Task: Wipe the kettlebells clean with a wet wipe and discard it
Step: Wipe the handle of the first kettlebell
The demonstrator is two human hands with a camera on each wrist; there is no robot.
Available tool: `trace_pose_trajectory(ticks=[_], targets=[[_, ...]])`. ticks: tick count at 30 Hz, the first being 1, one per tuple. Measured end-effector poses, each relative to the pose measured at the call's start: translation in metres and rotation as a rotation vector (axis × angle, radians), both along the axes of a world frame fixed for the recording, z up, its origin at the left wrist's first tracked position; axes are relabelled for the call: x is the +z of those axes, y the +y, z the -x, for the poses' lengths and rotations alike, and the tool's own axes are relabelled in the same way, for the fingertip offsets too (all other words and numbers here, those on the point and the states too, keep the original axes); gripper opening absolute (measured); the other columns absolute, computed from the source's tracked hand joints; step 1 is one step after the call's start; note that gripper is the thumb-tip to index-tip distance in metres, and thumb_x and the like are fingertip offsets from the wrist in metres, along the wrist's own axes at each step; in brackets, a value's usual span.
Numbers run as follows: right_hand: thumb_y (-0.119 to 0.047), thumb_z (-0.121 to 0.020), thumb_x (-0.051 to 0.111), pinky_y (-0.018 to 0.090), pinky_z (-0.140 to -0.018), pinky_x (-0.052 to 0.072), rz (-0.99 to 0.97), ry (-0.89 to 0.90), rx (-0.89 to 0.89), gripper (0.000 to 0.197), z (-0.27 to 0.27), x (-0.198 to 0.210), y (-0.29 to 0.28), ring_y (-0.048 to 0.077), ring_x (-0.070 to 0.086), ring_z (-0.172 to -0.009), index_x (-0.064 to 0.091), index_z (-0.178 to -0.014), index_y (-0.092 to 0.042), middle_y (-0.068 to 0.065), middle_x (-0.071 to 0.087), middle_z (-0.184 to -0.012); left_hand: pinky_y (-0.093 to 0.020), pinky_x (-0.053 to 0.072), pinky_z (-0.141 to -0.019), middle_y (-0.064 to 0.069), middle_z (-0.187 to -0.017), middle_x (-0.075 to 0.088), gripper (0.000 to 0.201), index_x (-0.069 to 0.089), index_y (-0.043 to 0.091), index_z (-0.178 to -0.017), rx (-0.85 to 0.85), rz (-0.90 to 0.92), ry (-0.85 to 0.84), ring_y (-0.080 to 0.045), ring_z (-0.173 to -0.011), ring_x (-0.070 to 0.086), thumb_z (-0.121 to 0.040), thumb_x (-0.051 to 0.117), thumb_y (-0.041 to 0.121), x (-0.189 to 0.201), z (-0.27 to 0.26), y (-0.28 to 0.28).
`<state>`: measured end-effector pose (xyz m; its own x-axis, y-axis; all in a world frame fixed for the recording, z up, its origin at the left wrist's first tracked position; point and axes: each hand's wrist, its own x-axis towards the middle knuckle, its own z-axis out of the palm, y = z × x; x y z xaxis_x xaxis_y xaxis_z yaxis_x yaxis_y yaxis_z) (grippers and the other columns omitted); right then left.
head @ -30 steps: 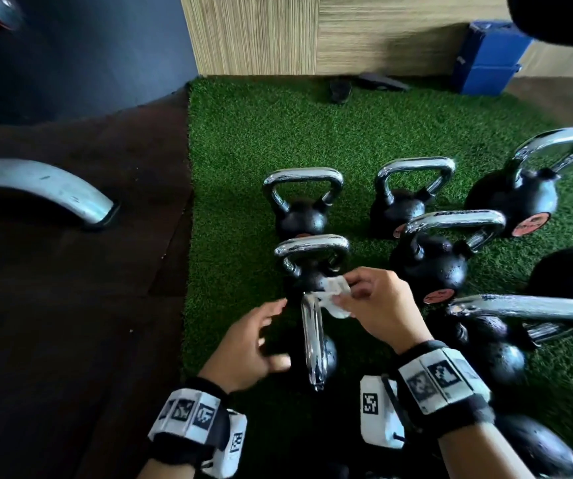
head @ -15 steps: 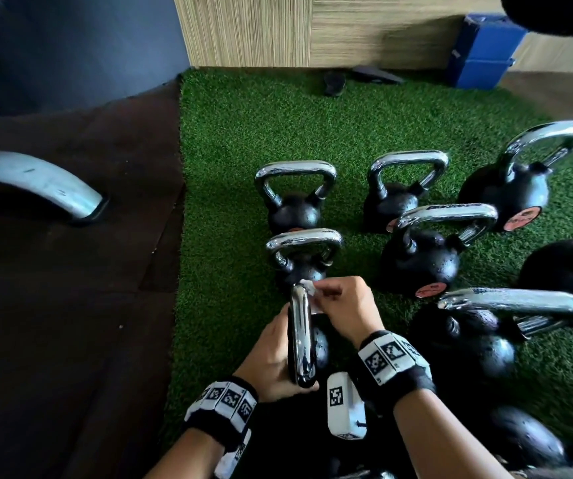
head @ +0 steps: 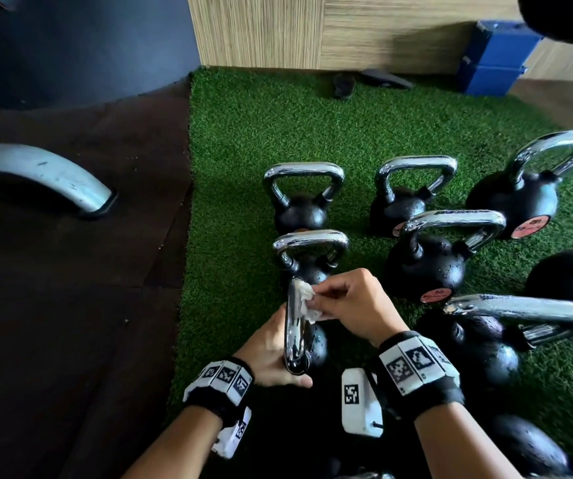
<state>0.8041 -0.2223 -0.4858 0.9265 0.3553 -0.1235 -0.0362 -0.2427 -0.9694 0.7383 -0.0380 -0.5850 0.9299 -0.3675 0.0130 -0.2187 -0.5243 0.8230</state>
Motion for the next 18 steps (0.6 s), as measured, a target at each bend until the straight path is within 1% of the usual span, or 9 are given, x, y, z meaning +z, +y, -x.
trace_pose_trajectory(ticks=[1,3,5,7,9,12,15,17,18], targets=[[0.002,-0.076,0.079,0.036,-0.066,0.063,-0.025,0.042,-0.002,0.009,-0.002,0.004,0.001,0.029,0.074,-0.073,0.078,-0.083,-0.004,0.021,0.074,-0.081,-0.012,0.021,-0.119,0.022,-0.153,0.028,0.126,0.016,0.028,-0.156,0.007,-0.003,0.015,0.013,-0.142,0.024,-0.06,0.096,0.04,-0.001,-0.002,0.0],[0.005,-0.077,0.077,0.035,-0.067,0.063,-0.057,0.113,-0.015,0.014,-0.004,0.011,0.004,0.03,0.072,-0.073,0.073,-0.089,0.009,0.031,0.07,-0.088,-0.01,0.021,-0.117,0.027,-0.148,0.028,0.122,0.021,0.028,-0.153,0.023,-0.014,0.032,0.017,-0.139,0.025,-0.058,0.097,0.036,0.0,-0.005,0.0],[0.004,-0.076,0.078,0.034,-0.065,0.063,-0.05,0.171,0.001,0.021,-0.002,0.015,0.005,0.028,0.072,-0.072,0.068,-0.092,0.015,0.034,0.069,-0.091,-0.019,0.02,-0.121,0.022,-0.151,0.03,0.117,0.027,0.03,-0.153,0.016,-0.049,0.063,0.013,-0.14,0.026,-0.058,0.096,0.039,0.003,-0.01,0.0],[0.004,-0.076,0.078,0.032,-0.062,0.062,-0.021,0.244,0.069,0.027,0.004,0.015,0.003,0.025,0.073,-0.069,0.063,-0.094,0.017,0.033,0.07,-0.09,-0.023,0.01,-0.125,0.02,-0.159,0.025,0.11,0.03,0.034,-0.155,-0.047,-0.12,0.069,0.011,-0.146,0.016,-0.064,0.09,0.044,0.004,-0.014,0.002],[0.002,-0.077,0.079,0.034,-0.063,0.063,0.047,0.282,0.163,0.027,0.008,0.016,0.004,0.027,0.073,-0.071,0.062,-0.092,0.016,0.03,0.071,-0.087,-0.021,0.001,-0.125,0.02,-0.162,0.017,0.104,0.029,0.036,-0.155,-0.107,-0.224,0.079,0.013,-0.146,0.006,-0.069,0.086,0.046,0.003,-0.016,0.003],[0.0,-0.075,0.081,0.046,-0.072,0.062,0.113,0.247,0.203,0.027,0.007,0.021,0.007,0.038,0.073,-0.08,0.064,-0.089,0.014,0.028,0.072,-0.085,-0.011,-0.005,-0.121,0.019,-0.163,0.019,0.11,0.029,0.037,-0.156,-0.079,-0.215,0.182,0.005,-0.149,0.01,-0.062,0.084,0.054,0.001,-0.018,0.004],[0.0,-0.073,0.082,0.054,-0.076,0.06,0.138,0.239,0.211,0.028,0.01,0.022,0.01,0.044,0.072,-0.081,0.063,-0.088,0.013,0.028,0.072,-0.082,-0.018,0.013,-0.124,0.016,-0.157,0.033,0.112,0.038,0.032,-0.151,-0.004,-0.122,0.24,0.004,-0.143,0.029,-0.053,0.085,0.056,0.002,-0.019,0.004],[0.0,-0.072,0.084,0.056,-0.077,0.059,0.177,0.246,0.248,0.028,0.015,0.022,0.011,0.043,0.072,-0.08,0.063,-0.087,0.012,0.027,0.073,-0.082,-0.033,0.034,-0.12,0.008,-0.145,0.052,0.097,0.049,0.025,-0.141,0.051,-0.031,0.283,-0.006,-0.135,0.048,-0.056,0.095,0.036,0.0,-0.018,0.007],[0.0,-0.071,0.084,0.056,-0.076,0.059,0.198,0.247,0.272,0.029,0.017,0.022,0.011,0.043,0.072,-0.08,0.063,-0.087,0.012,0.027,0.073,-0.082,-0.039,0.042,-0.115,0.004,-0.134,0.061,0.082,0.057,0.024,-0.13,0.061,0.003,0.298,-0.01,-0.128,0.057,-0.058,0.097,0.026,-0.001,-0.017,0.008]])
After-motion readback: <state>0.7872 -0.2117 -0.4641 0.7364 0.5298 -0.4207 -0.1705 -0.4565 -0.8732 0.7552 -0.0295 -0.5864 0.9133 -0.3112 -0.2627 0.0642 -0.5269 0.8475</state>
